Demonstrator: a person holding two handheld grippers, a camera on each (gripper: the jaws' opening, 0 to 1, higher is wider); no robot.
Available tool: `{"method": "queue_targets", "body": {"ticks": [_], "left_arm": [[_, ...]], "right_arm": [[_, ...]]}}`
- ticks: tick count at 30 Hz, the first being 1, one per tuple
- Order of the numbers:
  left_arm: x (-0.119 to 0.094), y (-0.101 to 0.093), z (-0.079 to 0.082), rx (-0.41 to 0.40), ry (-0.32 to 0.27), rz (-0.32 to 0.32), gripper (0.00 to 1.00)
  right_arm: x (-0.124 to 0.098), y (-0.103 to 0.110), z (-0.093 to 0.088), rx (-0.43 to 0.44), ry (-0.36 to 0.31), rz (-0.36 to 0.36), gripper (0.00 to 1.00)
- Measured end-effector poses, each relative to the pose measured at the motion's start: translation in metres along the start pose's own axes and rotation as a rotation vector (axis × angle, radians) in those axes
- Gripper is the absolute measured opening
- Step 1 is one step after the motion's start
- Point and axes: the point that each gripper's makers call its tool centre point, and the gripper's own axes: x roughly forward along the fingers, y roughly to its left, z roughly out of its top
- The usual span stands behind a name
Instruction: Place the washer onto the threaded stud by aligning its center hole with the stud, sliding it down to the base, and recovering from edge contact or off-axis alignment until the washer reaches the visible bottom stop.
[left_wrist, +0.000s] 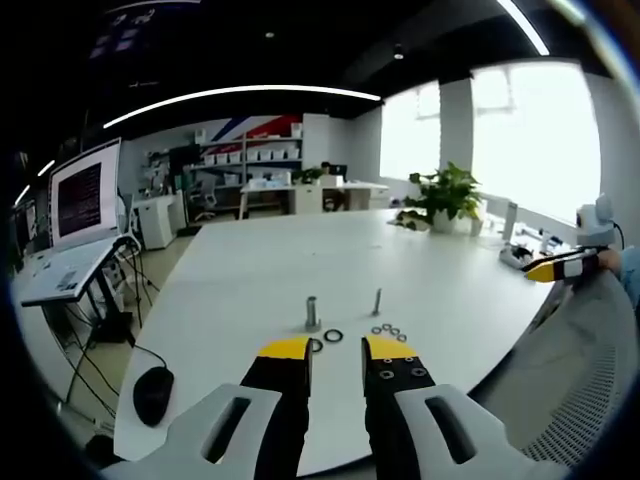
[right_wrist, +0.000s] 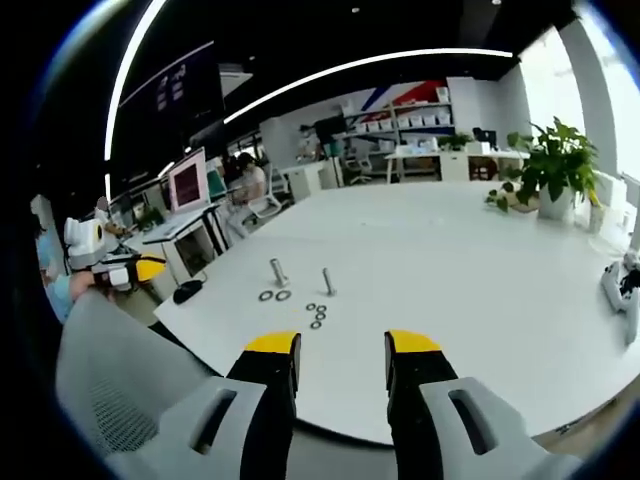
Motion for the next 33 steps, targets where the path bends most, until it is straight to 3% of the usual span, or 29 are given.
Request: {"method": "queue_targets", "body": {"ticks": [3, 11, 17, 25, 27, 33], "left_arm": [[0.0, 0.0, 0.0, 0.0, -0.001, -0.002, 0.17], [-0.001, 0.005, 0.0, -0.009, -0.009, 0.003, 0.17], [-0.002, 0.007, 0.001, -0.015, -0.019, 0.002, 0.17], [-0.003, 0.009, 0.004, -0.022, -0.036, -0.001, 0.17], [-0.003, 0.009, 0.004, -0.022, -0.039, -0.002, 0.17], [-0.003, 0.008, 0.004, -0.02, -0.039, -0.01, 0.17]], "right_arm": [[0.003, -0.002, 0.0, 0.024, 0.012, 0.015, 0.32], [0.011, 0.016, -0.008, -0.082, 0.114, 0.106, 0.3], [0.022, 0.017, 0.001, -0.095, 0.148, 0.145, 0.3], [0.036, 0.023, -0.011, -0.181, 0.292, 0.224, 0.31], [0.04, 0.02, -0.008, -0.227, 0.297, 0.217, 0.31], [0.054, 0.014, 0.015, -0.246, 0.266, 0.209, 0.31]]}}
